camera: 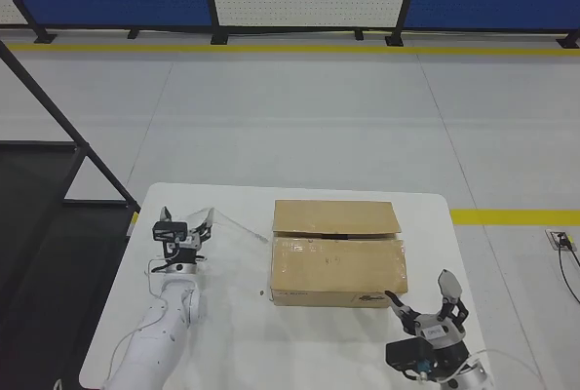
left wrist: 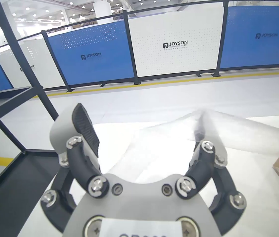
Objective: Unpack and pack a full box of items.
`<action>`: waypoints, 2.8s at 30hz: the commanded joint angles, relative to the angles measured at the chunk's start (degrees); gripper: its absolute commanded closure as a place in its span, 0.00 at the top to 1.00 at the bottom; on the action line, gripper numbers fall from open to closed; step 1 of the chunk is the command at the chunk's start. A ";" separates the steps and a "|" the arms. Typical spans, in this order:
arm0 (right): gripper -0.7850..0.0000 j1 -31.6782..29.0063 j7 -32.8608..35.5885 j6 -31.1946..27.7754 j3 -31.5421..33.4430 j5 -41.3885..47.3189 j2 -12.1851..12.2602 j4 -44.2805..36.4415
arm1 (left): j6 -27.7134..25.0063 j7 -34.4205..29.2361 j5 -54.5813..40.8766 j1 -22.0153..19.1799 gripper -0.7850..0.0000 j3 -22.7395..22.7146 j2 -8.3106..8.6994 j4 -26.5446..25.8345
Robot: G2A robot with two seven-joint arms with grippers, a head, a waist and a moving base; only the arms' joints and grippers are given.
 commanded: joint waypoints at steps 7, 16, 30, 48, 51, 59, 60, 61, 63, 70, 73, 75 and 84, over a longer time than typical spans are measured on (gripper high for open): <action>1.00 0.57 0.15 -0.88 -0.31 -0.60 -0.01 0.12 | 1.60 0.05 0.71 2.34 1.00 -0.55 0.32 -4.11; 1.00 1.11 -0.40 -1.54 -0.95 -0.60 -0.05 1.28 | 3.57 1.26 1.34 4.69 1.00 -1.94 0.80 -10.30; 1.00 4.03 -1.99 -18.96 1.73 7.33 0.84 0.32 | 5.84 1.01 4.67 14.37 1.00 -8.36 3.36 -29.34; 1.00 8.95 -2.02 -41.53 4.16 24.23 1.66 1.85 | 4.83 -4.92 3.74 25.95 1.00 -14.17 4.45 -48.70; 1.00 12.53 1.55 -51.66 7.57 34.82 2.16 5.05 | 5.49 -3.46 2.74 26.82 1.00 -14.42 4.24 -50.02; 1.00 13.16 3.35 -52.78 8.21 35.90 2.28 5.48 | 5.07 -3.34 2.16 27.43 1.00 -14.39 4.14 -50.64; 1.00 13.16 3.35 -52.78 8.21 35.90 2.28 5.48 | 5.07 -3.34 2.16 27.43 1.00 -14.39 4.14 -50.64; 1.00 13.16 3.35 -52.78 8.21 35.90 2.28 5.48 | 5.07 -3.34 2.16 27.43 1.00 -14.39 4.14 -50.64; 1.00 13.16 3.35 -52.78 8.21 35.90 2.28 5.48 | 5.07 -3.34 2.16 27.43 1.00 -14.39 4.14 -50.64; 1.00 21.97 24.01 -60.09 6.90 58.42 2.33 16.65 | 4.66 -4.66 4.27 28.26 1.00 -14.83 4.29 -52.24; 1.00 27.31 36.23 -64.32 6.81 73.76 2.93 22.92 | 4.79 -4.39 4.08 28.48 1.00 -15.64 4.29 -52.81; 1.00 31.24 45.35 -64.79 6.34 84.40 3.51 27.29 | 4.76 -3.91 4.20 28.65 1.00 -16.35 4.35 -53.12; 1.00 37.99 61.02 -61.16 6.54 101.16 4.99 33.02 | 4.68 -3.42 4.06 29.01 1.00 -17.93 4.42 -53.90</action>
